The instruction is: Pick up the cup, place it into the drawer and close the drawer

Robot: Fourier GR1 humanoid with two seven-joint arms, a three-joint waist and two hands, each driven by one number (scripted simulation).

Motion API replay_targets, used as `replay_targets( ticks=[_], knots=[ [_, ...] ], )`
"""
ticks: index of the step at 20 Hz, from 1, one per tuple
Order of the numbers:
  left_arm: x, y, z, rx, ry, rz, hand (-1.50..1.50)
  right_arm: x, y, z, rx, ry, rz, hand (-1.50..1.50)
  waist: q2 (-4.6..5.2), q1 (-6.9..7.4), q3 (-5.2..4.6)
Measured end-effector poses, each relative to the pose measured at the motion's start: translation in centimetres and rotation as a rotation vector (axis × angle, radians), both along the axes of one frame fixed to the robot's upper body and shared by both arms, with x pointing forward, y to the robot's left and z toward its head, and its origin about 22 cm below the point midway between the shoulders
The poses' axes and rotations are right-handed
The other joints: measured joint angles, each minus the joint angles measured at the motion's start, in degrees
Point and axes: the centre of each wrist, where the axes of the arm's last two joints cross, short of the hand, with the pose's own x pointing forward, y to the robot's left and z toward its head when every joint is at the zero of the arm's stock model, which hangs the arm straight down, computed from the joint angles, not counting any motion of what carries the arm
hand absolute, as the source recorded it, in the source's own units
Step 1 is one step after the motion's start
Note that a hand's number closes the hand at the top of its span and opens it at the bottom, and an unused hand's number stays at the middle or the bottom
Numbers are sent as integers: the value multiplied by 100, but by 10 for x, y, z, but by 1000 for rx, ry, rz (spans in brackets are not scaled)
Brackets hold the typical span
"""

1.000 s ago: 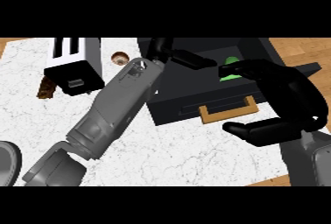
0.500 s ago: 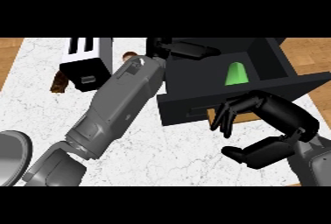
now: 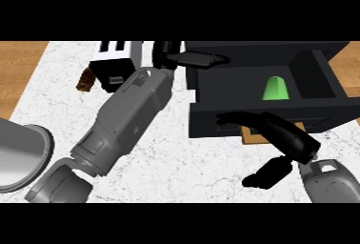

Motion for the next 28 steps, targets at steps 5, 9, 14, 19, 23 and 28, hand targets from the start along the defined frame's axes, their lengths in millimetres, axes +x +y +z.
replay_targets(
  ticks=[5, 9, 14, 19, 23, 28],
  knots=[
    [-4, 17, -20, -35, 6, -11, -150, 22, 4, -48, -124, 43, -30, -150, -24, 291, 1],
    [-5, 28, -24, -61, -7, -6, -150, 43, 3, -83, -205, 76, -44, 150, -23, 462, 4],
    [-8, 50, -32, -78, -2, -9, -150, 74, -10, -100, -208, 34, -104, 150, -36, 661, -17],
    [-13, 71, -42, -86, 7, -23, -150, 104, -29, -91, -127, -20, -183, 150, 12, 851, 10],
    [-16, 83, -45, -95, 9, -51, -150, 125, -44, -74, -67, -51, -261, 150, 78, 1005, 40],
    [-20, 95, -47, -87, 11, -68, -150, 126, -52, -76, 3, -9, -268, 150, 50, 1075, 45]
  ],
)
